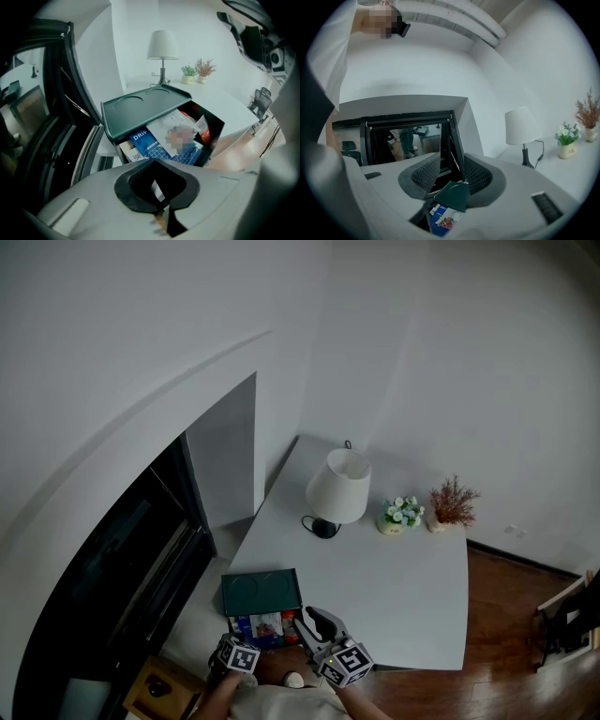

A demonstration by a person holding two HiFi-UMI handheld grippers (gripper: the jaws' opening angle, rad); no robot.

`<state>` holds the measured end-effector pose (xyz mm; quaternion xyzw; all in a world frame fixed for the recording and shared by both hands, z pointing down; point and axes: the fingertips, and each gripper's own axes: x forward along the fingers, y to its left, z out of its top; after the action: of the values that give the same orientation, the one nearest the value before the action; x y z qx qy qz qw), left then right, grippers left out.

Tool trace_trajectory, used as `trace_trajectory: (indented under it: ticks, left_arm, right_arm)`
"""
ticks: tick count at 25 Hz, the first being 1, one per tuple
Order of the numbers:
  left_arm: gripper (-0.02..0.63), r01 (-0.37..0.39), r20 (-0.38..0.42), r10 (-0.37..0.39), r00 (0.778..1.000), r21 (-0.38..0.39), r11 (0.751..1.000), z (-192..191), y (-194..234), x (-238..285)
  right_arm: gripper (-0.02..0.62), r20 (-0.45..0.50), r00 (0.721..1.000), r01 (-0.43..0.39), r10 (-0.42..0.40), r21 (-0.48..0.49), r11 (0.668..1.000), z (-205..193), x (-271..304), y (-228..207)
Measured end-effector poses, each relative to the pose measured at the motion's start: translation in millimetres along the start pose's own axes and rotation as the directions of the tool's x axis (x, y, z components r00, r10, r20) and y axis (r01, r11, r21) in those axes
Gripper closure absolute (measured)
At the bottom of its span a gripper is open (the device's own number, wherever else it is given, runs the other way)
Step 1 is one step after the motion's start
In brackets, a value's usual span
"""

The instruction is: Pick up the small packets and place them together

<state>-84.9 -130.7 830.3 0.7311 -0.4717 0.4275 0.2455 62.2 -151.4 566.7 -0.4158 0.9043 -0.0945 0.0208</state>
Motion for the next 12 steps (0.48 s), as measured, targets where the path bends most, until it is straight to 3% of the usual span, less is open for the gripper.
trace_trajectory:
  ticks: [4, 5, 6, 7, 8, 10, 12]
  left_arm:
    - [0.600, -0.006, 0.043, 0.006, 0.999, 0.011, 1.000, 9.1, -1.1, -16.8]
    - [0.538, 0.001, 0.057, -0.002, 0.998, 0.017, 1.000, 10.7, -3.3, -16.4]
    - [0.387, 0.015, 0.065, -0.016, 0.998, 0.021, 1.000, 11.2, -6.5, -13.3]
    - [0.284, 0.031, 0.065, -0.033, 0.997, 0.025, 0.999, 11.0, -10.2, -8.7]
    - [0.248, 0.042, 0.058, -0.043, 0.997, 0.030, 0.999, 10.4, -13.2, -3.9]
    - [0.233, 0.034, 0.024, -0.035, 0.999, 0.055, 0.998, 11.9, -14.7, 1.5]
    - [0.298, 0.011, -0.040, -0.007, 0.999, 0.104, 0.995, 11.4, -13.2, 6.7]
  right_arm:
    - [0.442, 0.003, 1.000, -0.004, 0.004, 0.000, 1.000, 0.8, 2.9, 1.3]
    - [0.442, 0.004, 1.000, -0.004, 0.004, 0.001, 1.000, 0.8, 2.9, 1.3]
    - [0.442, 0.004, 1.000, -0.004, 0.004, 0.002, 1.000, 0.8, 2.7, 1.2]
    - [0.442, 0.005, 1.000, -0.003, 0.003, 0.002, 1.000, 1.0, 2.3, 0.9]
    - [0.442, 0.004, 1.000, -0.001, 0.001, 0.002, 1.000, 1.3, 2.1, 0.4]
    - [0.442, 0.004, 1.000, 0.001, -0.001, 0.003, 1.000, 1.5, 2.1, -0.7]
    - [0.442, 0.003, 1.000, 0.003, -0.003, 0.004, 1.000, 1.5, 2.1, -1.5]
